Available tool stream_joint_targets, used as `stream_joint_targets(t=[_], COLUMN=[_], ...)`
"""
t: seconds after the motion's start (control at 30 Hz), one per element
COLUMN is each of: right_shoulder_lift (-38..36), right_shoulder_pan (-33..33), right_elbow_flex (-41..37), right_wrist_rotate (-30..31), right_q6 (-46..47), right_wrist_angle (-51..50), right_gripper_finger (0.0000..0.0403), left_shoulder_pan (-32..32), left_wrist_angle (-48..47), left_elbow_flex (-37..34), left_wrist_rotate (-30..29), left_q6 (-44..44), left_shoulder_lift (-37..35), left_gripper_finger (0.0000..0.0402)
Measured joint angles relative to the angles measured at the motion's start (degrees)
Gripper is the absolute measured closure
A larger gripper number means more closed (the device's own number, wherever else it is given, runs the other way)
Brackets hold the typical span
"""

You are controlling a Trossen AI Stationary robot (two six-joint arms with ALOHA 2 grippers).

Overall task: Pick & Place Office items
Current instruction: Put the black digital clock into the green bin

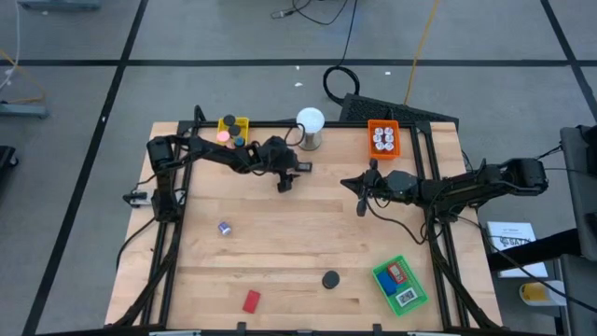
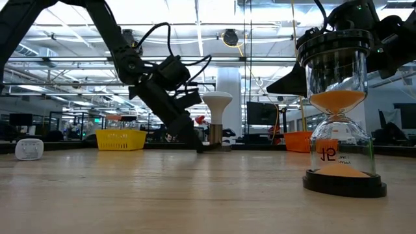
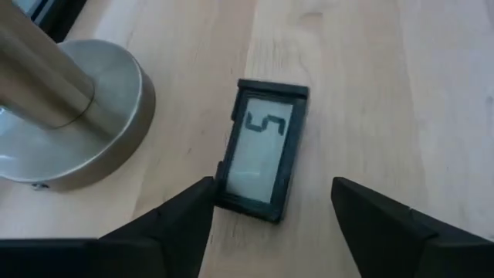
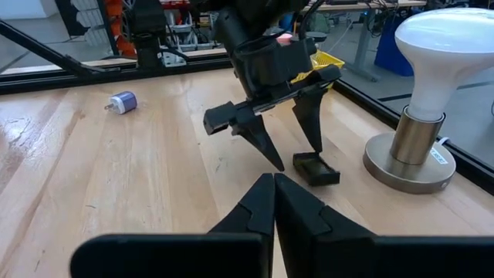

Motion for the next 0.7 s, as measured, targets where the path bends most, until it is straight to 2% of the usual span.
stream_joint_targets(t=[0.17, 0.53, 0.7], right_shoulder_lift=[0.0, 0.0, 0.0], right_shoulder_pan=[0.0, 0.0, 0.0], right_elbow_flex=[0.0, 0.0, 0.0], right_wrist_rotate=[0.0, 0.0, 0.0], right_q6=[-0.2, -0.2, -0.2], right_wrist_angle=[0.0, 0.0, -0.1], right_gripper_finger=[0.0402, 0.0403, 0.0403], left_shoulder_pan=[-0.8, -4.3, -6.9], left_wrist_angle=[-0.3, -3.3, -5.1], left_elbow_flex=[0.1, 0.1, -0.1], left_wrist_rotate=[-2.1, -2.4, -3.4], left_q6=[0.3, -0.8, -11.4], left_shoulder_lift=[0.0, -1.1, -4.6], left_gripper_finger=[0.0161, 0.0188, 0.0174])
